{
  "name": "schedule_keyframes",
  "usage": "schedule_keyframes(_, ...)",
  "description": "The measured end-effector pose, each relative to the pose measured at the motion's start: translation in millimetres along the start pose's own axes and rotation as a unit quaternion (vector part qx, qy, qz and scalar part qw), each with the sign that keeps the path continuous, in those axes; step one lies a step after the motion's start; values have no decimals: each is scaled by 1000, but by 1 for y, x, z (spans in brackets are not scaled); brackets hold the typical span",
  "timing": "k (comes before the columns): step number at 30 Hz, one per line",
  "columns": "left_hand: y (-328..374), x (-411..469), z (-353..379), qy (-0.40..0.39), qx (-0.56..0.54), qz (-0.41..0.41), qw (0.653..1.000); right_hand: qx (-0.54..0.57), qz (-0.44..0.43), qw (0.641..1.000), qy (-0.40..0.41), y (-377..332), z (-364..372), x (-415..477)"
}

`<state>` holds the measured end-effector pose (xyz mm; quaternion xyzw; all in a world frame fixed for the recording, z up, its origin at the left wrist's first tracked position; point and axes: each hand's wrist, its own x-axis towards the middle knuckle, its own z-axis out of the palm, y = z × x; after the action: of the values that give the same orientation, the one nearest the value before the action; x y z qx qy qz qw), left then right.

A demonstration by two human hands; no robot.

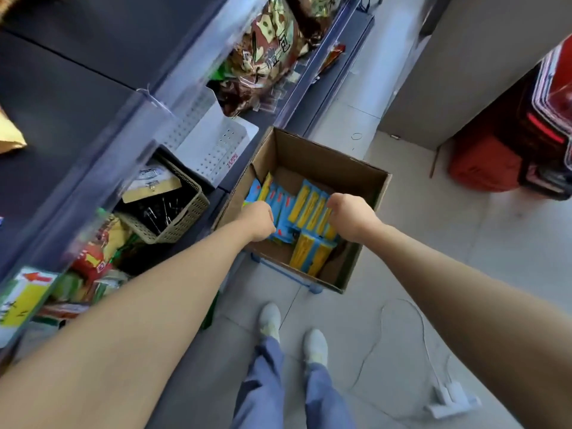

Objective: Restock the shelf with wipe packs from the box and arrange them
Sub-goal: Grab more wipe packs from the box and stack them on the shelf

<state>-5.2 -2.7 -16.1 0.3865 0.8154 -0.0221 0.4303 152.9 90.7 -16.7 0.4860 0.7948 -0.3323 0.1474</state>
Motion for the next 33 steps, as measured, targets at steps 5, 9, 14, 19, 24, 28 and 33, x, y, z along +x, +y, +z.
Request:
schedule_keyframes(5, -18, 59, 19, -8, 10, -27, 1000, -59, -4, 998, -29, -3, 35, 53)
schedule_keyframes(9, -23, 94, 31, -40, 1, -12, 999, -98, -9, 992, -80, -10, 65, 93)
schedule_keyframes(14, -19, 124, 45, -19, 19, -9, 1000, -160, -13, 975, -151, -13, 80, 131)
schedule_keyframes(19, -7, 138, 49, 27, 17, -8, 999, -217, -29, 967, -130, -11, 78, 147)
schedule_keyframes(24, -1, 146, 53, 21, -19, -30, 999, -196, -27, 978, -68, -8, 67, 146)
schedule_keyframes(28, 3, 154, 53, 30, -72, -64, 995, -136, -1, 990, -34, 5, 59, 137)
schedule_keyframes(33, 12, 157, 64, 28, -97, -97, 990, -106, 15, 994, 0, 12, 64, 130)
